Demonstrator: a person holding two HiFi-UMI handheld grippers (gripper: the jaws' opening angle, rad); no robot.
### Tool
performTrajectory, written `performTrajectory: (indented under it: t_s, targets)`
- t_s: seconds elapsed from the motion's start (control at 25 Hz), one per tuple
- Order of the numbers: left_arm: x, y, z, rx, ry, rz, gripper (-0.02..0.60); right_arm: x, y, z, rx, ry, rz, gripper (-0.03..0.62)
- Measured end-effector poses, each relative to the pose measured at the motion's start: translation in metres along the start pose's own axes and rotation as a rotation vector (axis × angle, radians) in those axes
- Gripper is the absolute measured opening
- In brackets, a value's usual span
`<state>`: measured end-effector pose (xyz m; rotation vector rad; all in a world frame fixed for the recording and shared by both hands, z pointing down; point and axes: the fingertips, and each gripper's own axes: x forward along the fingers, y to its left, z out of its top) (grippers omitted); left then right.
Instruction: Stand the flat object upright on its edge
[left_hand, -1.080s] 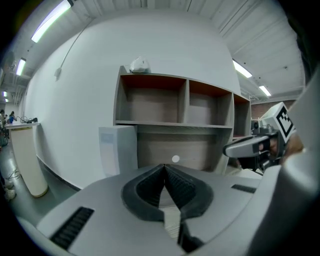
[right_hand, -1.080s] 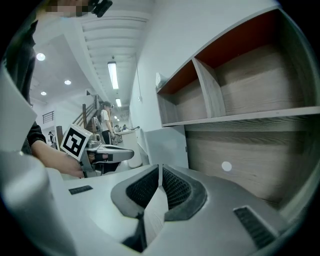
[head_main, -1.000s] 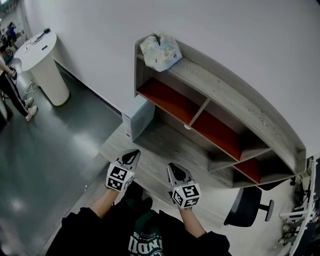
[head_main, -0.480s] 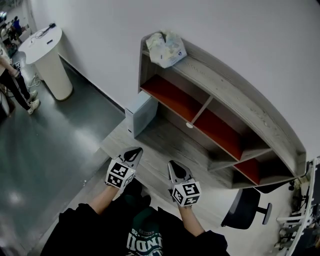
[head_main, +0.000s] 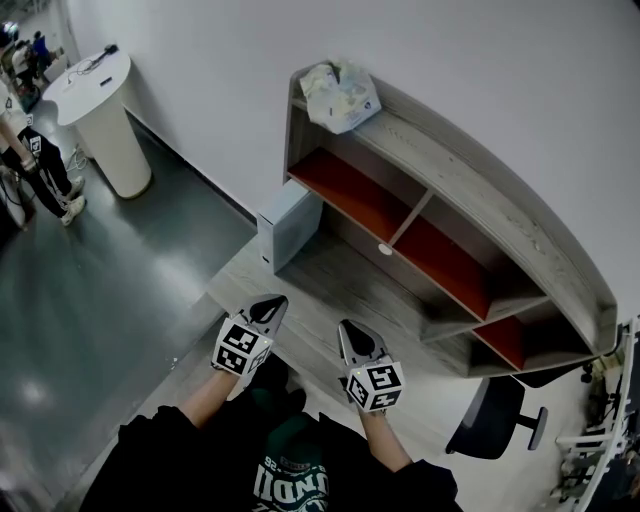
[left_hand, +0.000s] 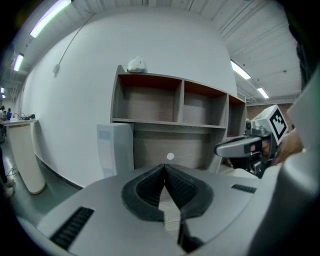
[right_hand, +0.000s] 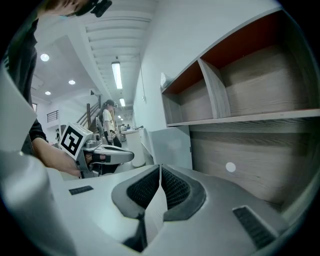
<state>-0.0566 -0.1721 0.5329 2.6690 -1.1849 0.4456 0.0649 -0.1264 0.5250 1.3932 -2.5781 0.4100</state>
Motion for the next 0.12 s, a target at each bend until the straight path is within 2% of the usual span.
performTrajectory:
  t_s: [0.12]
  targets:
    - [-0.0008,0.0008,-0.0027,-0.005,0.005,0.003,0.014,0.0021,0.0056,-0.0027,-0.027,0.013,0.014,0.04]
